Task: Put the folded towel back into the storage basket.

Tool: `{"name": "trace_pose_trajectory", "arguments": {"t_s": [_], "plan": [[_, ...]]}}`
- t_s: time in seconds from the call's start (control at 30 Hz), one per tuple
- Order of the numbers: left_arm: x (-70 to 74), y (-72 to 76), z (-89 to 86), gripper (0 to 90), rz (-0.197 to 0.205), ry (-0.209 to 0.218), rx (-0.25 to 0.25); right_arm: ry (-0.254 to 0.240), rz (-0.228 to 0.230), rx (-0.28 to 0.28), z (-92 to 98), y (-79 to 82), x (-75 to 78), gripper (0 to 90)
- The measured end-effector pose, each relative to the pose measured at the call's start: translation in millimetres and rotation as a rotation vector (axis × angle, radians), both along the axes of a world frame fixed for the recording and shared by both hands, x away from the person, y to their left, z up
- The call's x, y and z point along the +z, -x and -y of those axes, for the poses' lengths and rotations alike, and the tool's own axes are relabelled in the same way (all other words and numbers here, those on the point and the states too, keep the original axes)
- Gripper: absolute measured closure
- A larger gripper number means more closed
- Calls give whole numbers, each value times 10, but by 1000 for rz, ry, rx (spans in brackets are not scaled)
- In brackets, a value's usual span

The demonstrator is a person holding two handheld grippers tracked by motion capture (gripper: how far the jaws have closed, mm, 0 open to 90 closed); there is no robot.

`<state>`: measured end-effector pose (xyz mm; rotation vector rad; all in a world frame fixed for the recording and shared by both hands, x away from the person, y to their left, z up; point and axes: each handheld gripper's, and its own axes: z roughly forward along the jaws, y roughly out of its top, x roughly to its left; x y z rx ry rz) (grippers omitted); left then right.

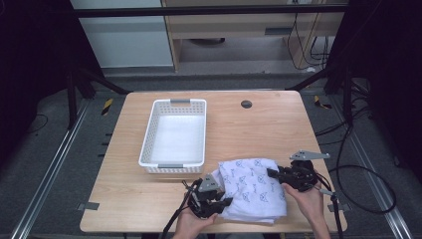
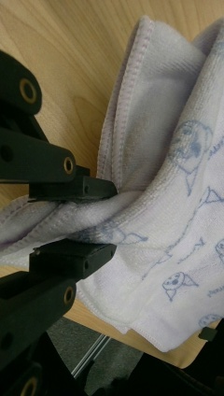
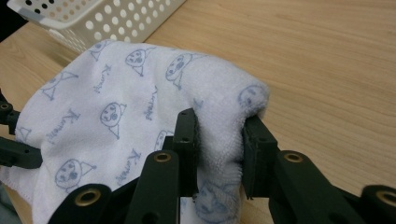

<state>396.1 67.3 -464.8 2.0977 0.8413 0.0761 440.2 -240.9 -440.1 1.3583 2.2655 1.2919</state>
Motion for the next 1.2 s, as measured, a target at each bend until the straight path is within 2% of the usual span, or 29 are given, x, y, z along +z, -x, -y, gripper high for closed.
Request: {"name": "trace_pose_trajectory", "arguments": {"t_s": [0.33, 0.9, 1.2], "plan": [[133, 21, -41, 708, 33, 13, 2, -10, 33, -10, -27, 35, 105, 711], [431, 44, -164, 710, 99, 56, 21, -26, 133, -18, -121, 87, 381, 711], [523, 50, -205, 711, 125, 67, 31, -26, 172, -19, -182, 87, 503, 711]]}}
